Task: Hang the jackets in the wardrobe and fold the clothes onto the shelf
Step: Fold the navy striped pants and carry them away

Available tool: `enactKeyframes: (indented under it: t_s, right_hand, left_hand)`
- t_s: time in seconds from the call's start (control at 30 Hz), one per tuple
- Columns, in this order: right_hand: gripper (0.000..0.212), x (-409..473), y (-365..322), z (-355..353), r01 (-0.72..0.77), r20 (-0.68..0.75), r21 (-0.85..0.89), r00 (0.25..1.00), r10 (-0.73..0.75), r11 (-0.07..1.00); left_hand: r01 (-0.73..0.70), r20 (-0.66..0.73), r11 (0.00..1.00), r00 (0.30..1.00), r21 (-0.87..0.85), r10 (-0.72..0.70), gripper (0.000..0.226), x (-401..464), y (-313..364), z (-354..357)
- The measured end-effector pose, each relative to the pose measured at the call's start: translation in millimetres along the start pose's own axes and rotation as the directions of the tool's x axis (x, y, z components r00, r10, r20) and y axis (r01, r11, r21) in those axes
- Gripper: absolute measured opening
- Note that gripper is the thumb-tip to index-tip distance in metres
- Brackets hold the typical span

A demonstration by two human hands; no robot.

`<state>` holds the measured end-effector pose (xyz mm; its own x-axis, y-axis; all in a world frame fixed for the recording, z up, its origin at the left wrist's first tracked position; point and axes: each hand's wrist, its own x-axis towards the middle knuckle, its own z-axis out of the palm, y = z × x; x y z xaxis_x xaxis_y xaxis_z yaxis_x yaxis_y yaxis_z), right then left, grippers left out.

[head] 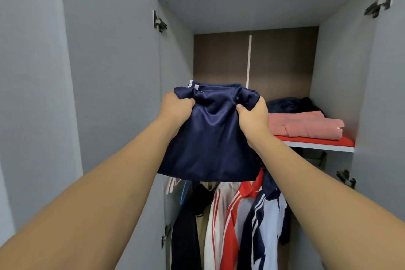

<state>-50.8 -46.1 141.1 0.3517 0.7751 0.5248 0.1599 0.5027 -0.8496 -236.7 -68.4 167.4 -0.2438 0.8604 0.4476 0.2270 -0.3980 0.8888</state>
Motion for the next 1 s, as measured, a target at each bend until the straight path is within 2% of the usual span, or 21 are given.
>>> enactKeyframes:
  t_s: [0.17, 0.4, 0.57, 0.77, 0.87, 1.0]
  right_hand:
    - [0.025, 68.4, 7.3, 26.0, 0.041, -0.093, 0.008, 0.995, -0.04, 0.999]
    - [0.027, 151.5, 2.6, 51.1, 0.134, -0.18, 0.034, 0.976, -0.126, 0.99]
    - [0.027, 216.3, 5.1, 37.0, 0.194, -0.284, -0.021, 0.939, -0.192, 0.981]
    - [0.032, 287.3, 49.9, -12.2, 0.201, -0.404, -0.073, 0.889, -0.213, 0.977]
    - [0.038, 328.6, 63.2, -41.2, 0.228, -0.416, -0.157, 0.867, -0.274, 0.961]
    - [0.039, 390.4, 72.2, -77.3, 0.271, -0.372, -0.382, 0.83, -0.415, 0.884]
  left_hand:
    - [-0.063, 0.017, 0.998, 0.998, -0.03, 0.064, 0.013, 81.1, -1.2, 23.9]
    - [-0.173, 0.03, 0.981, 0.984, -0.09, 0.176, 0.022, 186.2, 10.5, 59.3]
    - [-0.213, 0.039, 0.971, 0.975, -0.111, 0.218, 0.022, 235.0, 23.8, 117.9]
    - [-0.222, 0.097, 0.964, 0.966, -0.148, 0.238, 0.026, 268.0, 20.5, 216.8]
    - [-0.201, 0.128, 0.957, 0.965, -0.209, 0.231, 0.02, 291.5, 20.5, 268.3]
    - [-0.115, 0.16, 0.943, 0.972, -0.312, 0.172, 0.01, 327.3, 24.9, 339.0]
